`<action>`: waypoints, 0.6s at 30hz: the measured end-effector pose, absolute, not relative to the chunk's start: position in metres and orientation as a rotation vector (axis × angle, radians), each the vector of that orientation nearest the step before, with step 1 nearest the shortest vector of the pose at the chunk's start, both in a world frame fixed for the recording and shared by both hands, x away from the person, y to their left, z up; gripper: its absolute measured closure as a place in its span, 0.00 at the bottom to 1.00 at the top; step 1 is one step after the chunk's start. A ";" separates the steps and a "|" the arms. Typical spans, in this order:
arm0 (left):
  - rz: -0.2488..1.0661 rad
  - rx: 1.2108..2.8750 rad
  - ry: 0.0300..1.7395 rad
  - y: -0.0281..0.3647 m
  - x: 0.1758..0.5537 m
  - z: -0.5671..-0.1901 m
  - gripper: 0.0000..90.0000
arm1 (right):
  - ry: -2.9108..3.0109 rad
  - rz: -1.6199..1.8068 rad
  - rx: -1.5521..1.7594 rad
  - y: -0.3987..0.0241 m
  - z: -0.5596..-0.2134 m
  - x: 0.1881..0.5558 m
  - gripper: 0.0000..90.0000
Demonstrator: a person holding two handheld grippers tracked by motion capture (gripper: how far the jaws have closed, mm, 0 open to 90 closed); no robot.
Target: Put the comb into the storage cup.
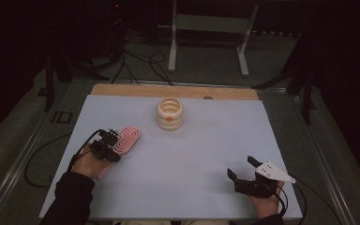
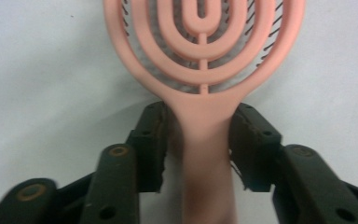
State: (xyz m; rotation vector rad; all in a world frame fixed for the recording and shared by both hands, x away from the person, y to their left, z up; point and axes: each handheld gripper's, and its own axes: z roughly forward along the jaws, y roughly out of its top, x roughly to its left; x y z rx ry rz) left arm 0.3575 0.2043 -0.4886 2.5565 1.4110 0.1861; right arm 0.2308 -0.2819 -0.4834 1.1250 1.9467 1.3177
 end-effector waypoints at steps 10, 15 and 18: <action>0.177 2.555 1.419 0.204 0.358 -0.488 0.76 | 1.948 1.320 1.126 -0.282 -0.484 0.231 0.09; 0.187 2.549 1.419 0.204 0.357 -0.488 0.77 | 1.948 1.319 1.129 -0.282 -0.484 0.231 0.09; 0.196 2.531 1.428 0.205 0.357 -0.487 0.78 | 1.948 1.318 1.130 -0.282 -0.484 0.231 0.09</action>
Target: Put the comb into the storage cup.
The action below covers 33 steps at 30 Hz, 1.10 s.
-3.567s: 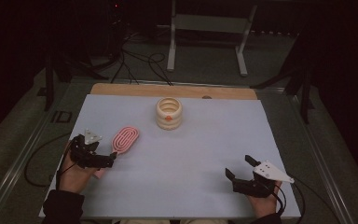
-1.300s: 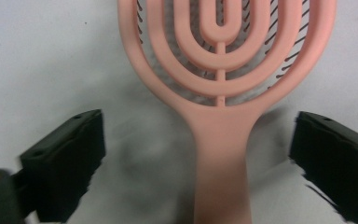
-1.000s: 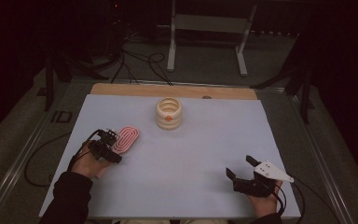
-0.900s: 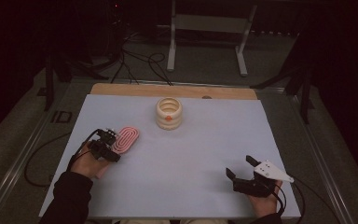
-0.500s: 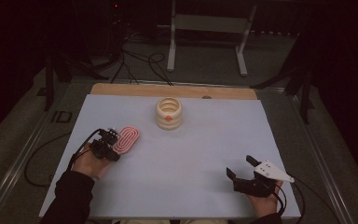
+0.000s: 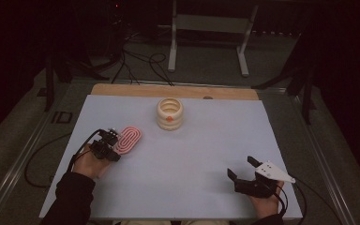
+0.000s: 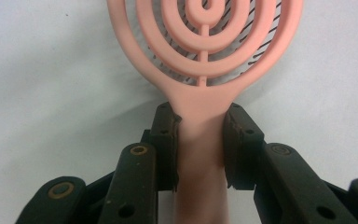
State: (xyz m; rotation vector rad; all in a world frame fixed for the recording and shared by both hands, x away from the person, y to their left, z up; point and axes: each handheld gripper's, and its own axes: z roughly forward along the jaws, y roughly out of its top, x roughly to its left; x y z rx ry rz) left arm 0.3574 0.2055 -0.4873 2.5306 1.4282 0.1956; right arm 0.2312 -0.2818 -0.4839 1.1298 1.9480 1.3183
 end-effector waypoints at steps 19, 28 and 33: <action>0.229 2.423 1.396 0.205 0.352 -0.469 0.78 | 1.952 1.318 1.127 -0.281 -0.484 0.231 0.09; 0.237 2.409 1.376 0.202 0.351 -0.465 0.78 | 1.954 1.319 1.129 -0.281 -0.484 0.231 0.09; 0.238 2.400 1.365 0.200 0.350 -0.463 0.78 | 1.956 1.321 1.129 -0.281 -0.485 0.232 0.09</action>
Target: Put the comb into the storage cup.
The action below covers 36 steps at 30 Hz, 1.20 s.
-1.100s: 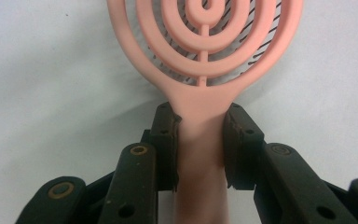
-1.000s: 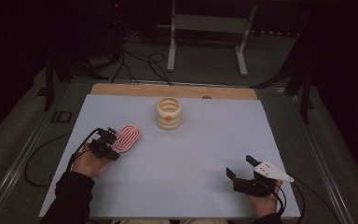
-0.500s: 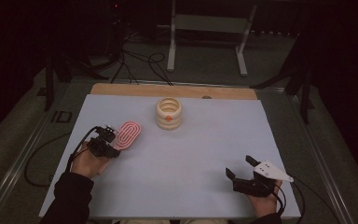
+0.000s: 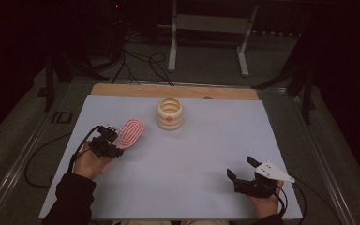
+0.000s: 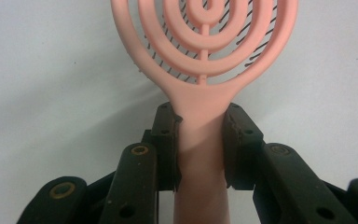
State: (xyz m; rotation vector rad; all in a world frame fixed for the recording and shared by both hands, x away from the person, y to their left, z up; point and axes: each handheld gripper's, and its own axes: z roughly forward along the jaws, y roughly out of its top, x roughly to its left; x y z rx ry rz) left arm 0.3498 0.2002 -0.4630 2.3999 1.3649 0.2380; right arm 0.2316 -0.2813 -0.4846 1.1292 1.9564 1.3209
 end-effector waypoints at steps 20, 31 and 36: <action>0.309 2.337 1.297 0.188 0.342 -0.449 0.78 | 1.969 1.315 1.133 -0.280 -0.486 0.232 0.09; 0.324 2.314 1.249 0.177 0.338 -0.440 0.79 | 1.976 1.315 1.132 -0.279 -0.486 0.233 0.09; 0.328 2.314 1.229 0.173 0.336 -0.439 0.78 | 1.982 1.319 1.133 -0.277 -0.486 0.233 0.09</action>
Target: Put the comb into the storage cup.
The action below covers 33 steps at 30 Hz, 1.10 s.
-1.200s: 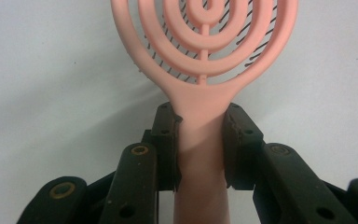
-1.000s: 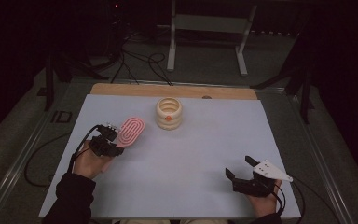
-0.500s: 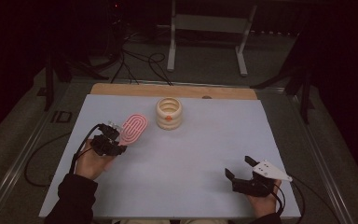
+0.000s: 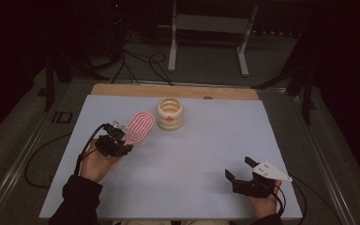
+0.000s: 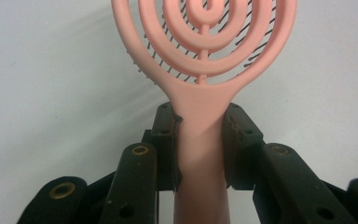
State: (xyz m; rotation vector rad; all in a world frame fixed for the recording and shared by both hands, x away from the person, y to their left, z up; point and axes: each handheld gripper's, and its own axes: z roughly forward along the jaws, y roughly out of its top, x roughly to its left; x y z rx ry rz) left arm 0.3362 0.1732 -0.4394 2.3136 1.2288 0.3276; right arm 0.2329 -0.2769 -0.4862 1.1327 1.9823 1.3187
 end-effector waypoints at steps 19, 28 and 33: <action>0.335 2.322 1.183 0.165 0.334 -0.432 0.78 | 2.042 1.382 1.215 -0.271 -0.471 0.249 0.08; 0.339 2.324 1.162 0.159 0.333 -0.432 0.78 | 2.064 1.464 1.283 -0.265 -0.463 0.262 0.08; 0.338 2.313 1.146 0.154 0.331 -0.429 0.79 | 2.080 1.451 1.268 -0.259 -0.459 0.265 0.08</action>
